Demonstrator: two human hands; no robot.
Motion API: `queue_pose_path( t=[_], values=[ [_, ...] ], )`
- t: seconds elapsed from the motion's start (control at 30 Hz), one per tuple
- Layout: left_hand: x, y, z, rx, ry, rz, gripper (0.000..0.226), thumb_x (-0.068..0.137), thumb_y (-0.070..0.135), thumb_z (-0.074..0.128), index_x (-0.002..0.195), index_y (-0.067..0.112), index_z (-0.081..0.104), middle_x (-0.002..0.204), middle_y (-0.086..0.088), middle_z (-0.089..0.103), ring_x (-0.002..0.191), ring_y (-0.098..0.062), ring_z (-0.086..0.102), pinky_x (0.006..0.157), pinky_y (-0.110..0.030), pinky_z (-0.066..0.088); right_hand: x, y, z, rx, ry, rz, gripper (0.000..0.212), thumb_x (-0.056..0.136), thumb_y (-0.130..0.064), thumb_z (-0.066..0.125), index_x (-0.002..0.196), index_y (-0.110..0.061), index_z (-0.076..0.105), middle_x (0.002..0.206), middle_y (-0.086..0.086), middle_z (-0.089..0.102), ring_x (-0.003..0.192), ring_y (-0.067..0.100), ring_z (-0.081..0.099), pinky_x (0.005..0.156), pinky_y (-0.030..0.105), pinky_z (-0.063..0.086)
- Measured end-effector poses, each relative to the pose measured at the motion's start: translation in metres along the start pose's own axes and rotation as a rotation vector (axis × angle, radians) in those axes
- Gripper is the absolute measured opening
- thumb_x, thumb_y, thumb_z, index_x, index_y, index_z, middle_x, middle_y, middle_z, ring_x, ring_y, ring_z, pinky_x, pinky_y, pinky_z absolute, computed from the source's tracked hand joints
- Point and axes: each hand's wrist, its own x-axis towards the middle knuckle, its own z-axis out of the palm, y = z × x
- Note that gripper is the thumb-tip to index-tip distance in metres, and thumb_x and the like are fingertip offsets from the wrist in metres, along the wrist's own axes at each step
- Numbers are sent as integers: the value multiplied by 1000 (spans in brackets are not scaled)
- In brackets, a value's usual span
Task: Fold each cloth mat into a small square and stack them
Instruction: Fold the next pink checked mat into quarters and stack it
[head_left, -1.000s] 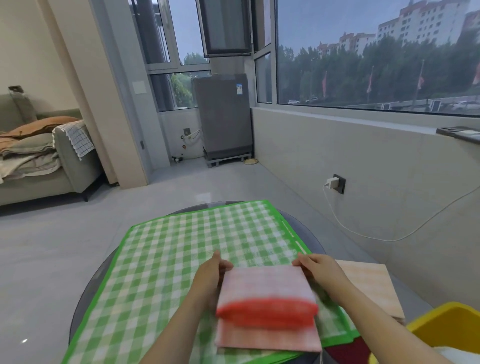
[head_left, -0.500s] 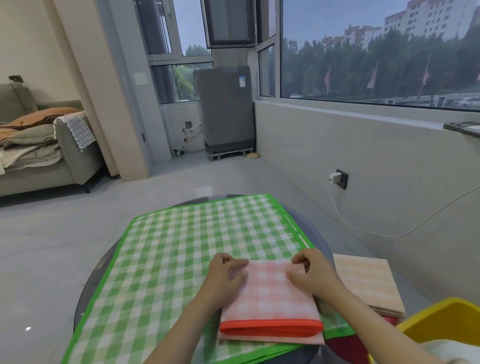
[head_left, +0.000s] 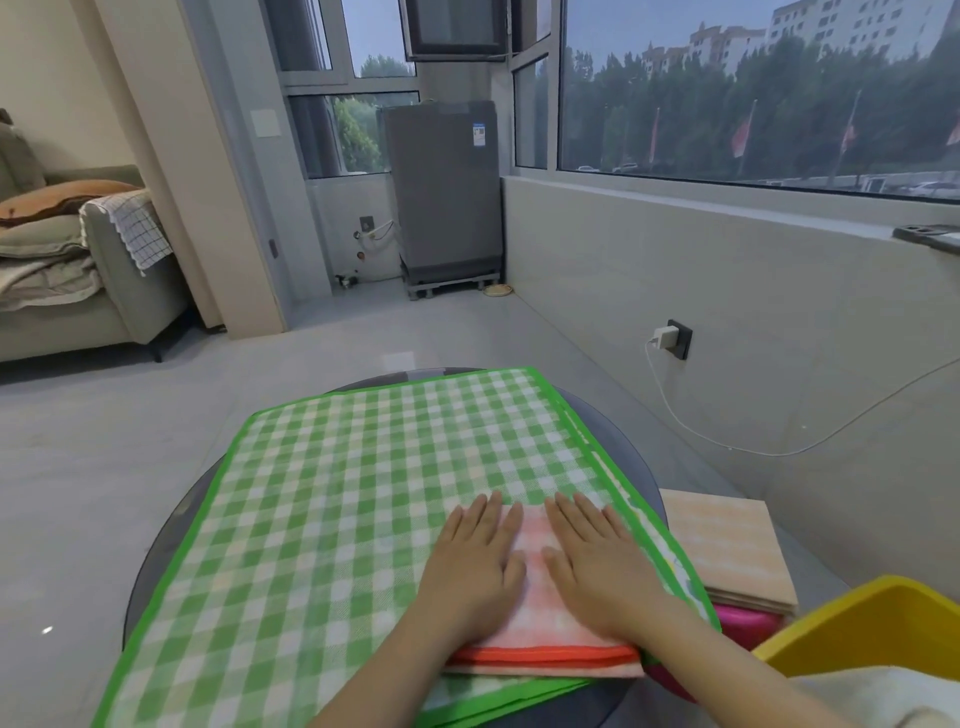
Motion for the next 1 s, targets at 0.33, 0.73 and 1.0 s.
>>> queue_pose_path(
  t=[0.33, 0.73, 1.0],
  values=[
    [-14, -19, -4, -105, 66, -357, 63, 99, 46, 11, 150, 13, -4, 159, -4, -7, 146, -18, -8, 119, -39, -7, -6, 0, -1, 23, 55, 272, 73, 89, -53, -4, 149, -10, -4, 158, 4, -3, 145, 20, -2, 118, 38, -5],
    [-11, -19, -36, -709, 294, -616, 22, 81, 39, 66, 98, 25, 64, 111, 6, 63, 100, -14, 58, 89, -35, 47, 11, 7, -45, 279, 188, 376, 22, 88, -39, 55, 82, -21, 45, 88, -3, 54, 92, 20, 54, 70, 29, 35],
    [-8, 1, -83, -1202, 350, -512, 23, 83, 34, 69, 82, 12, 64, 90, -1, 67, 49, -12, 58, 45, -18, 35, -3, 44, -85, 858, 225, 344, 8, 87, -18, 59, 88, -18, 52, 65, 5, 57, 49, 22, 54, 44, 28, 44]
  ],
)
